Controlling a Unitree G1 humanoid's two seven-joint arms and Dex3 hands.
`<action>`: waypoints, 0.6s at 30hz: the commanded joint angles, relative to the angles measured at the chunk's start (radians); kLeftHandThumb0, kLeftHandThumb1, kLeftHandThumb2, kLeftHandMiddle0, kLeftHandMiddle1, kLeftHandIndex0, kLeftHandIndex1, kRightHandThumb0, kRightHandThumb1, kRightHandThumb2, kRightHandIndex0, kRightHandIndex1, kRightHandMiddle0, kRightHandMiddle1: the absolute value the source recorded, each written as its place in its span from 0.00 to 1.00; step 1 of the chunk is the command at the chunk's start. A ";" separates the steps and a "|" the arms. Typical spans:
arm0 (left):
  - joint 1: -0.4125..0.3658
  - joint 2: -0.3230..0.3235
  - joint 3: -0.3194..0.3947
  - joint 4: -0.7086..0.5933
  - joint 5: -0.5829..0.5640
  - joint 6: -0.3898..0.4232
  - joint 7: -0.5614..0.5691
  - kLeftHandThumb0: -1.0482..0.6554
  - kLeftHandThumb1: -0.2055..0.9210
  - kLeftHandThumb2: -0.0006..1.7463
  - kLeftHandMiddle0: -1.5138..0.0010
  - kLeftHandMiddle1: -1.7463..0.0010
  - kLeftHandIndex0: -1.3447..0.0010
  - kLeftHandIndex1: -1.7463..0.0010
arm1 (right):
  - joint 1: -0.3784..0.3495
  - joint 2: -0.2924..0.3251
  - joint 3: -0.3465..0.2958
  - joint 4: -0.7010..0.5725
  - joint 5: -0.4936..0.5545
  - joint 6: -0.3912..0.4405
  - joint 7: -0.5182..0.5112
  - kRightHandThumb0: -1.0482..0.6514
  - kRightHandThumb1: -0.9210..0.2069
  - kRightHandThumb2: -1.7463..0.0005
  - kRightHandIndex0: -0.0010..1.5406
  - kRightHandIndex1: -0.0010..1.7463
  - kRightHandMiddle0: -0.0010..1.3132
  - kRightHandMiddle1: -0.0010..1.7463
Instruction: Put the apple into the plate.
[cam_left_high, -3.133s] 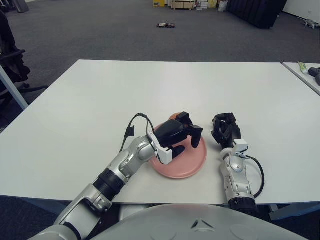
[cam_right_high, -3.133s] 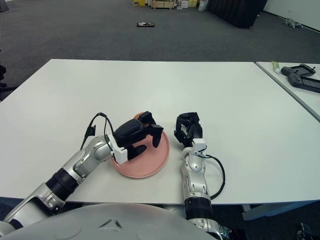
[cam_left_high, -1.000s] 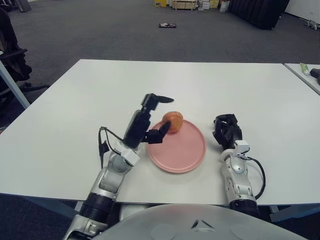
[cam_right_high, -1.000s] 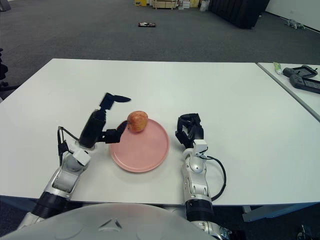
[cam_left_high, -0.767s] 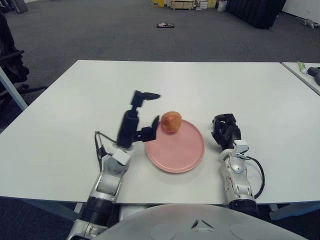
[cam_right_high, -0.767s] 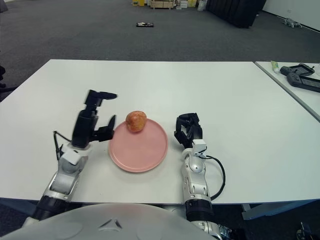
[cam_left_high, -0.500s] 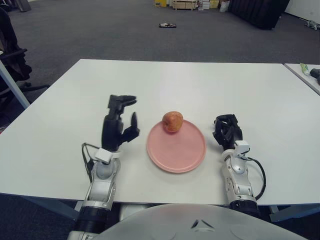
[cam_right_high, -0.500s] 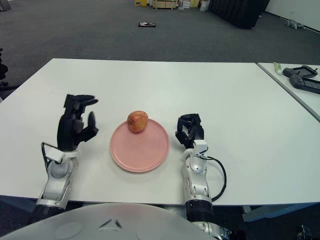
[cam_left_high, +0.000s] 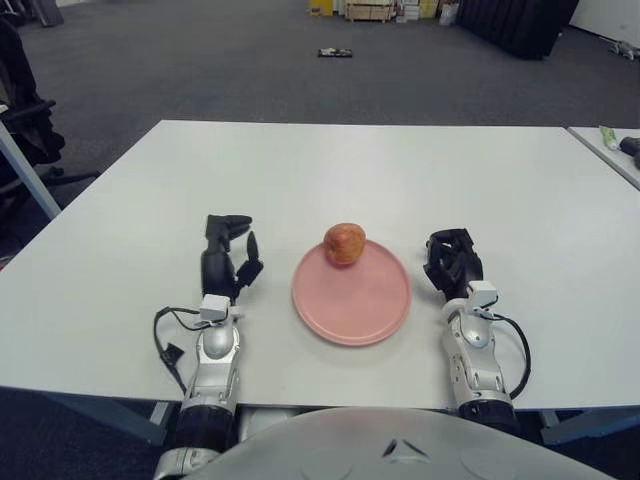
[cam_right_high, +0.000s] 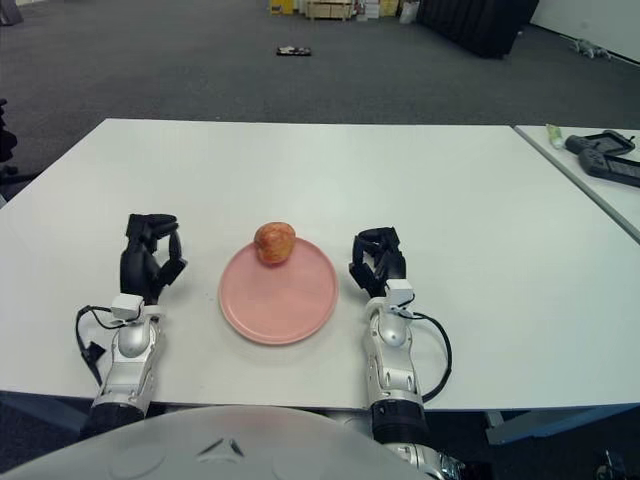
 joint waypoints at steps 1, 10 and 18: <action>0.016 -0.008 0.001 0.048 0.039 0.031 0.022 0.39 0.86 0.43 0.70 0.09 0.78 0.00 | 0.002 -0.004 -0.002 0.016 0.000 0.014 -0.001 0.40 0.10 0.60 0.35 0.72 0.20 1.00; 0.011 -0.007 -0.001 0.086 0.028 0.092 0.007 0.38 0.76 0.52 0.58 0.00 0.73 0.00 | 0.003 0.003 -0.005 0.010 0.004 0.019 -0.009 0.41 0.10 0.61 0.34 0.72 0.19 1.00; -0.002 -0.005 -0.004 0.139 0.009 0.101 -0.014 0.38 0.74 0.53 0.56 0.00 0.72 0.00 | 0.002 -0.005 -0.004 0.014 -0.007 0.024 -0.011 0.41 0.09 0.61 0.34 0.72 0.19 1.00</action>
